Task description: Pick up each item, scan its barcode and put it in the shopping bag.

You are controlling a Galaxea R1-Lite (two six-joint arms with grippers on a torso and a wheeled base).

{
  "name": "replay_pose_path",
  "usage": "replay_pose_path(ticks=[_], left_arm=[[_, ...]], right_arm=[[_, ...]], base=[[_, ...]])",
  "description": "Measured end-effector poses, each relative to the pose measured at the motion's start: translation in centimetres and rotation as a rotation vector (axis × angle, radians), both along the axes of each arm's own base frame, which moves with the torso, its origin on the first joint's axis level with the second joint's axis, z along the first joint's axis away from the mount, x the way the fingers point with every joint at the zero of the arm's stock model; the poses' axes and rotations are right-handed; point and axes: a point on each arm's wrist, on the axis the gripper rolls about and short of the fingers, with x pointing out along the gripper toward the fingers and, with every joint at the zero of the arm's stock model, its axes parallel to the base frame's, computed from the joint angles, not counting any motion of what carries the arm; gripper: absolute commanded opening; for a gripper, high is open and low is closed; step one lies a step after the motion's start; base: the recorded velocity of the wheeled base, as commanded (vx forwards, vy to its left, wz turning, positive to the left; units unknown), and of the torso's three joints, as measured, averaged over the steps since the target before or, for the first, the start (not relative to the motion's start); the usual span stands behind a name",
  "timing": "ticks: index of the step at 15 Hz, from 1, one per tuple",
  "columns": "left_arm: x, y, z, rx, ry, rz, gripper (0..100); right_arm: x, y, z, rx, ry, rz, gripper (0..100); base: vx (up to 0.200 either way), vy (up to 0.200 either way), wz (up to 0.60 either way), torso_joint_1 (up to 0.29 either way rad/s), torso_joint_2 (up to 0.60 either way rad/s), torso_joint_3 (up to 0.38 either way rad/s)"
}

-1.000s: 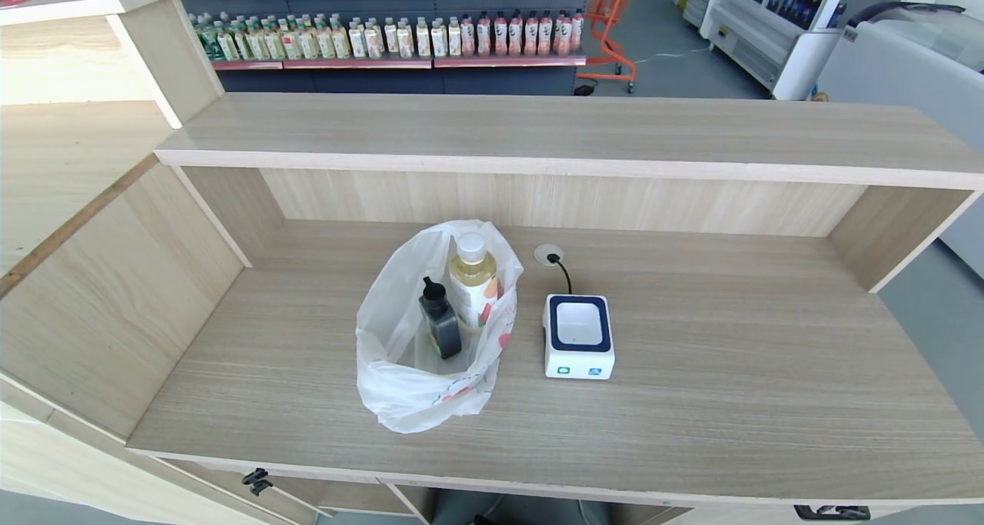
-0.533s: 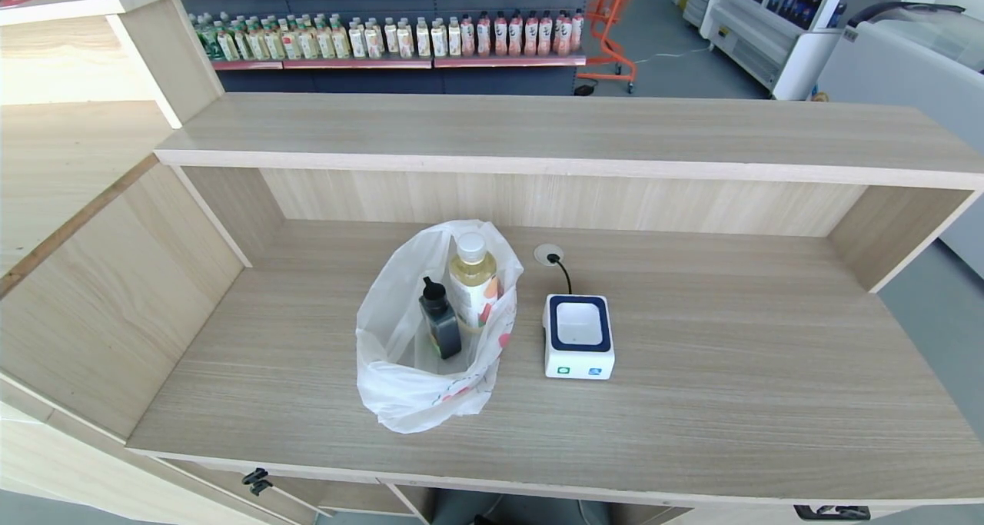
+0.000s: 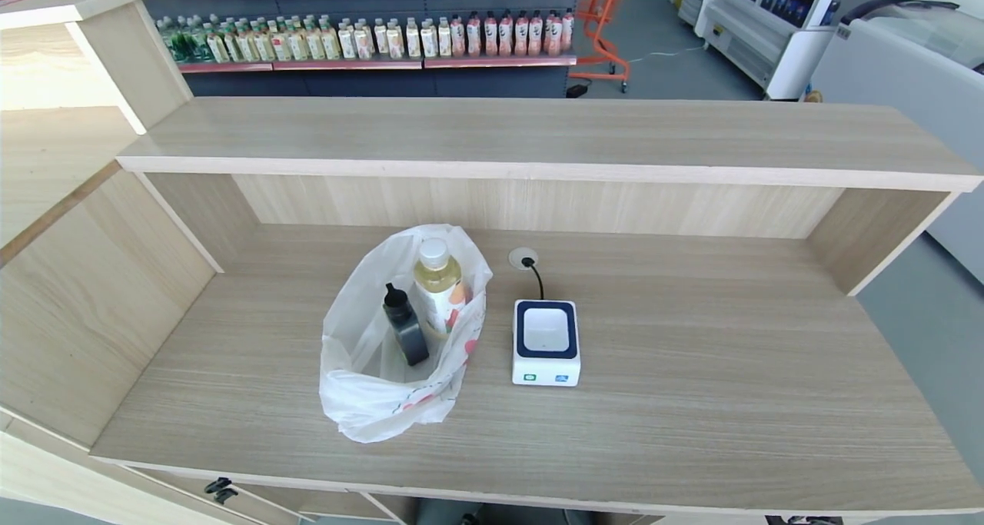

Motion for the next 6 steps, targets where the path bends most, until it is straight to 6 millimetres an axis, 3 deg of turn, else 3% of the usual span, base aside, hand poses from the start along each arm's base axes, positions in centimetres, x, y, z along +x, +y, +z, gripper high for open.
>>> replay_pose_path(ticks=[6], left_arm=[[0.0,0.0,0.01,0.0,0.0,0.0,100]], right_arm=[[0.01,0.0,0.01,-0.001,0.0,-0.001,0]], base=[[0.0,0.0,0.0,0.0,0.0,0.0]])
